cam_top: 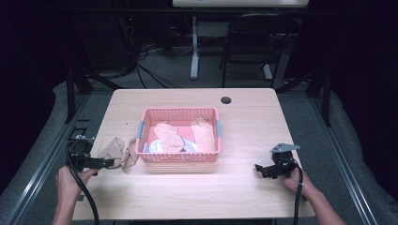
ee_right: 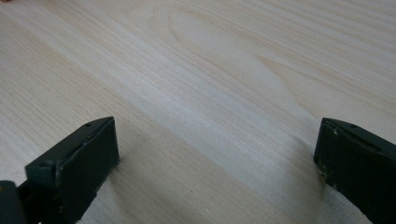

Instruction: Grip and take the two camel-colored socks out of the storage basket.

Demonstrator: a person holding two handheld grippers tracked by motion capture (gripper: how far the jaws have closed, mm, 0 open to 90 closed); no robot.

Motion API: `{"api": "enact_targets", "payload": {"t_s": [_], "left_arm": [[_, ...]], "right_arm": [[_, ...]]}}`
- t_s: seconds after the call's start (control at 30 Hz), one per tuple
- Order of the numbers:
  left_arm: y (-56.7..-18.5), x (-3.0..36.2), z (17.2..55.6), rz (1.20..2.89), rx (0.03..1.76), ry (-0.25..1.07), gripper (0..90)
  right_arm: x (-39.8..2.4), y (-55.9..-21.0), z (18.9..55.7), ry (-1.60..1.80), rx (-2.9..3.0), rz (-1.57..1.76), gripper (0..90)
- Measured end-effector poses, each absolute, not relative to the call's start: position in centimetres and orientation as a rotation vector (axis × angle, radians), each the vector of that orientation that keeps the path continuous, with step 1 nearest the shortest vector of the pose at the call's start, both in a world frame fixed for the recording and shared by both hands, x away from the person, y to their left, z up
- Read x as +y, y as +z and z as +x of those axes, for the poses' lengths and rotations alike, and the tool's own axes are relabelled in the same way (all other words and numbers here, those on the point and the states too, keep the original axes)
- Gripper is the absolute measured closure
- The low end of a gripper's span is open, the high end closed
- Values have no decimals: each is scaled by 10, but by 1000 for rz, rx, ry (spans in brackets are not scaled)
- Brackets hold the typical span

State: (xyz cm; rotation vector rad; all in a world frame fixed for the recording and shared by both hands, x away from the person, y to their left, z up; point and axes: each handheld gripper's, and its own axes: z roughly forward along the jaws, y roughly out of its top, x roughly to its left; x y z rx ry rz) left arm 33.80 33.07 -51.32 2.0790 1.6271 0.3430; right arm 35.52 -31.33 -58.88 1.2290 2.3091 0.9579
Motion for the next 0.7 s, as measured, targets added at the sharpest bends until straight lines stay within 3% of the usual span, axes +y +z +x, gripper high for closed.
{"api": "enact_targets", "payload": {"t_s": [0.17,0.7], "left_arm": [[-531,320,326,2130,1626,387,0],[-548,321,327,2146,1601,333,0]], "right_arm": [[-313,-589,355,958,2309,1229,0],[-313,-589,356,963,2308,1228,0]]}}
